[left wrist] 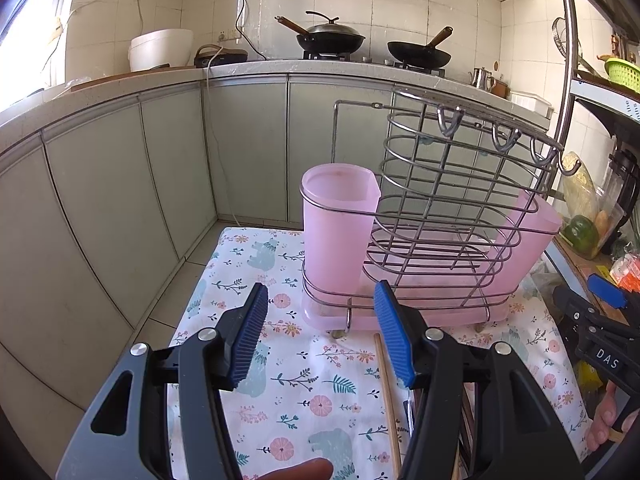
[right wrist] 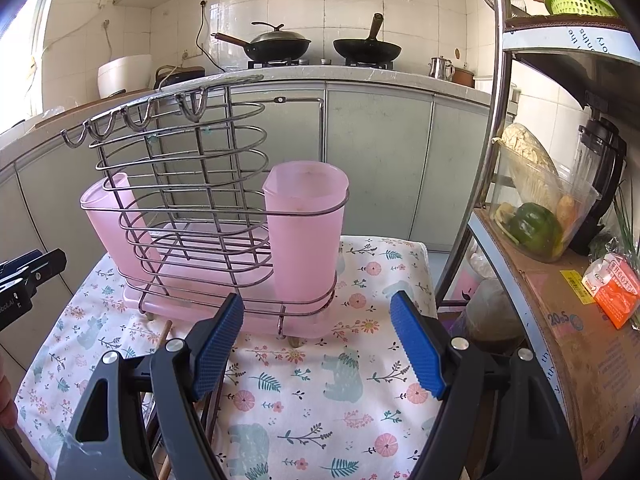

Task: Organize utensils
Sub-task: 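Move both tools down toward the utensils lying before the pink holder, then grasp the plain wooden chopstick with the left tool while the right tool approaches, then grasp the dark gold-banded chopstick with the right tool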

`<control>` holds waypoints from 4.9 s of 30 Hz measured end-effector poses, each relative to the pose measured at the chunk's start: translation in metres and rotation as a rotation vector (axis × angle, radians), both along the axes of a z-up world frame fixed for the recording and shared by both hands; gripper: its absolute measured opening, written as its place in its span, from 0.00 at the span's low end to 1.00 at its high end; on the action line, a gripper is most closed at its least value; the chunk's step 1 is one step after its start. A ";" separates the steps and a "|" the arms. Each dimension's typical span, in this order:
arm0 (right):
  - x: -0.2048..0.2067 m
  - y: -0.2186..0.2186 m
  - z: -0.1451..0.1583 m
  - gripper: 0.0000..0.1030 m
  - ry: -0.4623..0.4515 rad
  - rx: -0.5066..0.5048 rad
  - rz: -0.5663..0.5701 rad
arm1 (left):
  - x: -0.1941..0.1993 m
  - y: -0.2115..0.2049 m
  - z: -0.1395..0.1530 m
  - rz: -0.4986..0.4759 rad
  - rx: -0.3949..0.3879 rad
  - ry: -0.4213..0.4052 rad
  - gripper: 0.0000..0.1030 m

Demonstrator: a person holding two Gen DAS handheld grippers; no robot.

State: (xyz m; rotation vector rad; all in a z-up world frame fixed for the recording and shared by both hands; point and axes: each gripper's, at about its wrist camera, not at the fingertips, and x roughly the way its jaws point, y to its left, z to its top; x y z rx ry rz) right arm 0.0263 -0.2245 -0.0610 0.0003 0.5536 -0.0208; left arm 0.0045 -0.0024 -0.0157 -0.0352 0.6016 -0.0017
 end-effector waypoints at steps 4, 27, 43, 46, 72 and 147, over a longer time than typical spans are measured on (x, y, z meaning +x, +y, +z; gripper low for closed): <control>0.000 0.001 -0.001 0.73 0.001 -0.001 -0.002 | 0.000 0.003 0.000 -0.006 0.000 0.003 0.54; 0.002 0.000 -0.004 0.73 0.019 -0.001 -0.005 | 0.000 0.003 -0.002 -0.015 0.001 0.018 0.54; 0.005 -0.004 -0.019 0.73 0.078 0.021 -0.006 | 0.001 0.001 -0.020 -0.042 0.012 0.081 0.54; 0.006 -0.006 -0.023 0.73 0.098 0.036 0.000 | 0.002 0.002 -0.025 -0.055 -0.006 0.109 0.54; 0.025 0.016 -0.072 0.25 0.382 0.236 0.202 | 0.038 -0.035 -0.093 -0.163 -0.048 0.410 0.18; 0.011 0.035 -0.086 0.06 0.535 0.179 0.146 | 0.024 -0.019 -0.091 -0.080 -0.036 0.428 0.06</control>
